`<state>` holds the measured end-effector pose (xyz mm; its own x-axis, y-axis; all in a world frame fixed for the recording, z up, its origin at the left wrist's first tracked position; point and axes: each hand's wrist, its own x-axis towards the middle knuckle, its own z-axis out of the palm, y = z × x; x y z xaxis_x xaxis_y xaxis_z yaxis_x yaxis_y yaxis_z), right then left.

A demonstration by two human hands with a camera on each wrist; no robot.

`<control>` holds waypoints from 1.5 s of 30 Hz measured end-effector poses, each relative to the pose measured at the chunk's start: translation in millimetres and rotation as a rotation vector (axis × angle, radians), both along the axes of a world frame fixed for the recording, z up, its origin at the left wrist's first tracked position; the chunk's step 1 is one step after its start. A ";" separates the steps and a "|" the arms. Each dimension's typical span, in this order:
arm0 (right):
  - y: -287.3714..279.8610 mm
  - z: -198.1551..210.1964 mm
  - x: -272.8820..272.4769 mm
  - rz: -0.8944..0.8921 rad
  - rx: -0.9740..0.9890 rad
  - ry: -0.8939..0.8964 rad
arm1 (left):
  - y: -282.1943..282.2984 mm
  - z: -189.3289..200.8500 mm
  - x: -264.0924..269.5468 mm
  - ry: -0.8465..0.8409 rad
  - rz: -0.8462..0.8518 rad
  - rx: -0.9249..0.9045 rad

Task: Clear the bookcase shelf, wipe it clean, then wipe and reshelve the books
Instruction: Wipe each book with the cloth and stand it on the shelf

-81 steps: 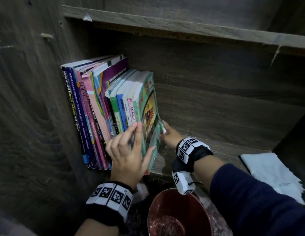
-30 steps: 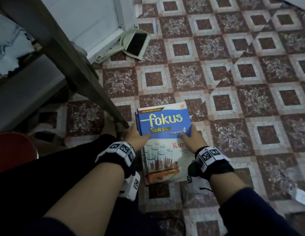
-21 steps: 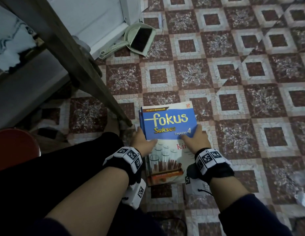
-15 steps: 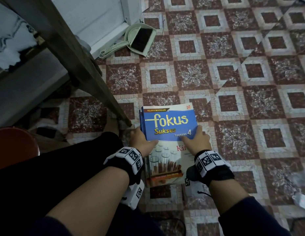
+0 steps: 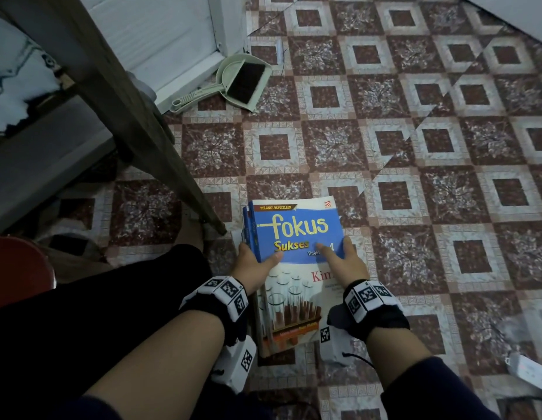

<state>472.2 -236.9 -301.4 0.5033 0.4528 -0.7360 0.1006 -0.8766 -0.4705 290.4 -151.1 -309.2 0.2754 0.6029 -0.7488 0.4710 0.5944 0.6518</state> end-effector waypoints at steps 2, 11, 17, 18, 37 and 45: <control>0.7 0.9 -0.7 -0.015 0.032 0.023 | 6.2 9.2 -0.9 -0.110 0.044 -0.049; 6.8 12.6 6.2 -0.394 0.357 0.364 | 27.8 52.6 -1.7 -0.361 0.095 -0.168; -0.2 19.1 4.1 -0.479 0.451 0.510 | 23.8 65.5 5.3 -0.417 0.038 -0.177; -2.2 19.1 5.3 -0.485 0.474 0.537 | 23.8 66.6 5.9 -0.421 0.027 -0.180; 3.0 93.6 -1.6 -0.411 0.759 0.122 | 25.3 106.1 25.4 -0.144 0.134 0.374; 16.0 211.0 -7.5 -0.278 1.106 0.008 | 36.5 215.8 21.6 -0.312 0.200 0.635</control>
